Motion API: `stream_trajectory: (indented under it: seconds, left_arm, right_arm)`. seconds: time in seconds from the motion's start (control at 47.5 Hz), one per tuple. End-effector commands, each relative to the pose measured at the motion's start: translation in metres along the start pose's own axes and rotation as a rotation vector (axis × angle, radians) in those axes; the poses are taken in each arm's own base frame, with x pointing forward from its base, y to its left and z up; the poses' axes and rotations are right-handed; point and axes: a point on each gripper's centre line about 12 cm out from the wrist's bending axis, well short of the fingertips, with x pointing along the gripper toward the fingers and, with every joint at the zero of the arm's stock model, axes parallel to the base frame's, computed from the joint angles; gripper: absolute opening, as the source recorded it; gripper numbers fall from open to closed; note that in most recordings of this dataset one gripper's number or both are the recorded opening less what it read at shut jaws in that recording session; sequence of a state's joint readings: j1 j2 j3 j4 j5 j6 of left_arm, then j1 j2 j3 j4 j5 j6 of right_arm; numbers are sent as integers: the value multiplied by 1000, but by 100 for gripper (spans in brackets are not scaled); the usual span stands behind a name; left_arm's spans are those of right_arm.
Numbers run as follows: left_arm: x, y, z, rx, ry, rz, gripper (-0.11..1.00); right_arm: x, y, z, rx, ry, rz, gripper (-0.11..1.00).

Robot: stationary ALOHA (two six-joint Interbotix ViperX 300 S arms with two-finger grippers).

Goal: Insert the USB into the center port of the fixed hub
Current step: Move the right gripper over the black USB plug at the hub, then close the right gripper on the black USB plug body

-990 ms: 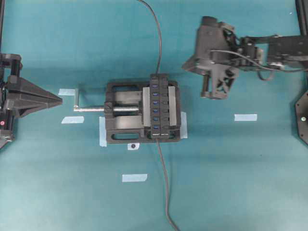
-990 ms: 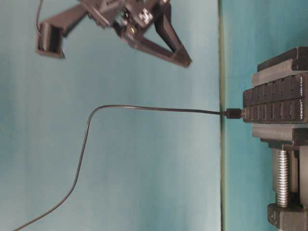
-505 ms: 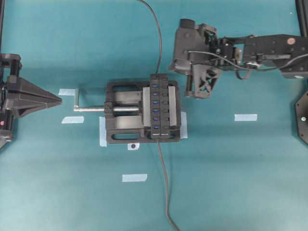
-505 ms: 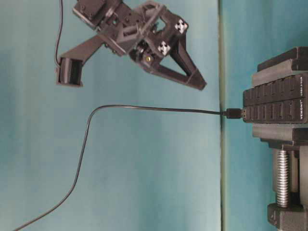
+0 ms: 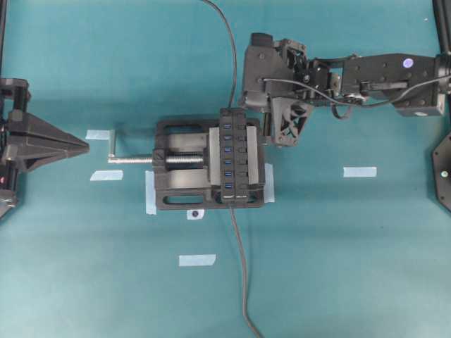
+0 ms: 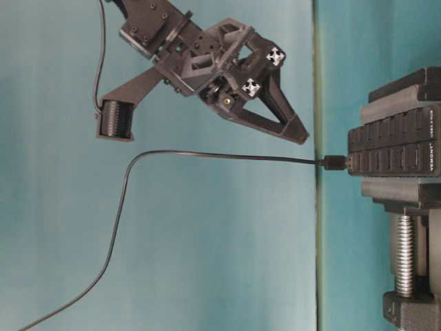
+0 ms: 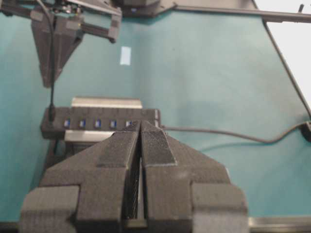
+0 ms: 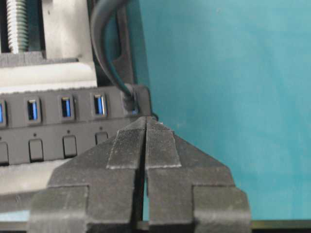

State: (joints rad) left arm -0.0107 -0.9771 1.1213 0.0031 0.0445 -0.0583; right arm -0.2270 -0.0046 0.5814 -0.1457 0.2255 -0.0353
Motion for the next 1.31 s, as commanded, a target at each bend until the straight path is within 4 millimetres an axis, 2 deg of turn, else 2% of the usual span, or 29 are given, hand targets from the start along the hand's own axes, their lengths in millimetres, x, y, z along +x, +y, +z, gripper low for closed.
stream_trajectory:
  seconds: [0.0, 0.105, 0.211, 0.316, 0.421, 0.484, 0.737, 1.032, 1.285]
  left_arm:
    - [0, 0, 5, 2, -14, -1, 0]
    - [0, 0, 5, 2, -17, -1, 0]
    - [-2, 0, 5, 1, -22, 0, 0]
    - [-2, 0, 6, 2, -26, -1, 0]
    - [-3, 0, 6, 2, -26, -1, 0]
    - [-3, 0, 6, 2, -26, -1, 0]
    - [-3, 0, 3, -18, -21, -1, 0]
    - [-3, 0, 0, -29, -14, -1, 0]
    - [-3, 0, -1, -29, -9, -1, 0]
  right_arm:
    - [-5, 1, 15, -3, -67, -1, 3]
    - [-5, 1, 16, -1, -82, -1, 9]
    - [-4, 2, 15, -1, -76, 1, 22]
    - [-1, 3, 13, -2, -63, 3, 45]
    - [2, 3, 14, -4, -63, 5, 75]
    - [4, 3, 15, -4, -63, 4, 86]
    - [12, 4, 16, -9, -58, 6, 78]
    - [24, 4, 16, -6, -43, 8, 78]
    - [26, 3, 18, -9, -45, 8, 77]
